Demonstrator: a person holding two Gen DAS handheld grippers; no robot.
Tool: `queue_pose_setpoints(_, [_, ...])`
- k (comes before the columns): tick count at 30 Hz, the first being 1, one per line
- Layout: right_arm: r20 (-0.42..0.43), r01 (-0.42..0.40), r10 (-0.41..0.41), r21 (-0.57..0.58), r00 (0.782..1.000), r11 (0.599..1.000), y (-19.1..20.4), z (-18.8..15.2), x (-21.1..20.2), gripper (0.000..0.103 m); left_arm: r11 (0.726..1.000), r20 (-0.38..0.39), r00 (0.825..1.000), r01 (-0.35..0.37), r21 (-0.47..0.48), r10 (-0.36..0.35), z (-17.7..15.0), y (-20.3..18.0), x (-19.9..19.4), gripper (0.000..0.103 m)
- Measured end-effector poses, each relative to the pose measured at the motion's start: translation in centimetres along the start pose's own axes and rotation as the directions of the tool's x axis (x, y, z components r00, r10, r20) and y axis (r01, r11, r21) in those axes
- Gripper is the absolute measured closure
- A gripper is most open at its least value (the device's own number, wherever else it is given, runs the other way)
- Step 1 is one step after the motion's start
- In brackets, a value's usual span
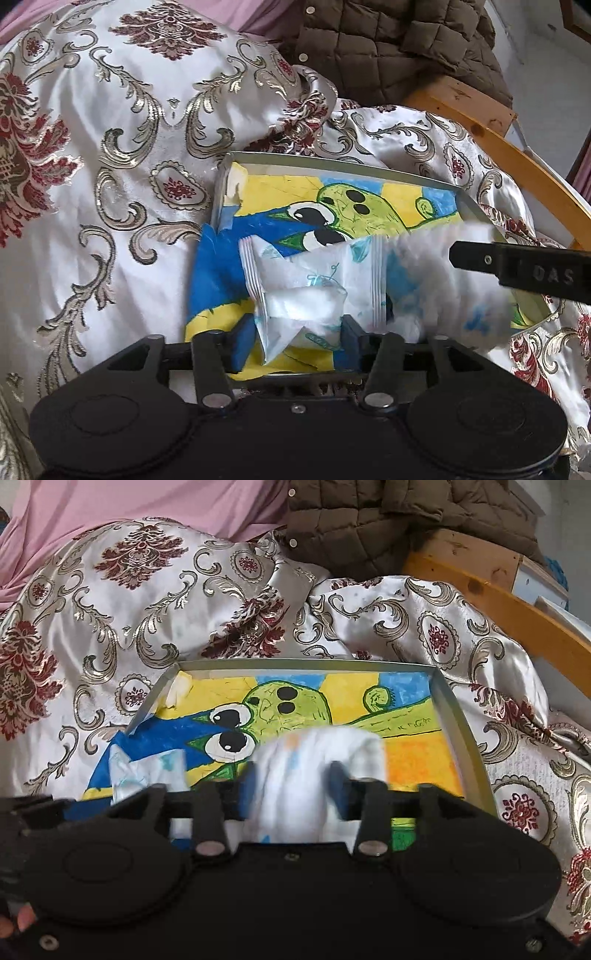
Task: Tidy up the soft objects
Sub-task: 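Carry both items into the metal tray and open both tools, then withdraw both tools from the tray back toward the remaining items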
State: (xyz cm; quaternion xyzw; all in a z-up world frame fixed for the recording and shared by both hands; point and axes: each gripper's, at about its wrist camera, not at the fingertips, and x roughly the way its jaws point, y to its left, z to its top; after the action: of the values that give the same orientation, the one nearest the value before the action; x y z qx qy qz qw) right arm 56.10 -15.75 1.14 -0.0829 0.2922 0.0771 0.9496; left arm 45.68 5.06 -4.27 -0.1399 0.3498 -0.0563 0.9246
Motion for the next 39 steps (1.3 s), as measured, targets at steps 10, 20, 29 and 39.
queue_pose_setpoints(10, [0.049, -0.014, 0.015, -0.022, 0.999, 1.0, -0.8, 0.6, -6.5, 0.035, 0.999, 0.064, 0.997, -0.033, 0.024, 0.031, 0.4, -0.7, -3.7, 0.029])
queue_pose_setpoints(20, [0.166, -0.035, 0.035, -0.003, 0.986, 0.999, -2.3, 1.6, -14.5, 0.001, 0.998, 0.21, 0.977, -0.035, 0.052, 0.023, 1.3, -2.5, -11.1, 0.008])
queue_pose_setpoints(29, [0.247, -0.046, 0.048, -0.015, 0.968, 0.999, -4.1, -1.4, -23.4, 0.001, 0.993, 0.332, 0.942, 0.004, 0.117, -0.043, -0.2, -4.4, -18.6, 0.001])
queue_pose_setpoints(39, [0.364, -0.048, 0.037, 0.019, 0.931, 0.999, -5.9, -6.3, -33.8, 0.001, 0.98, 0.402, 0.911, 0.012, 0.198, -0.092, -4.1, -6.1, -25.5, 0.001])
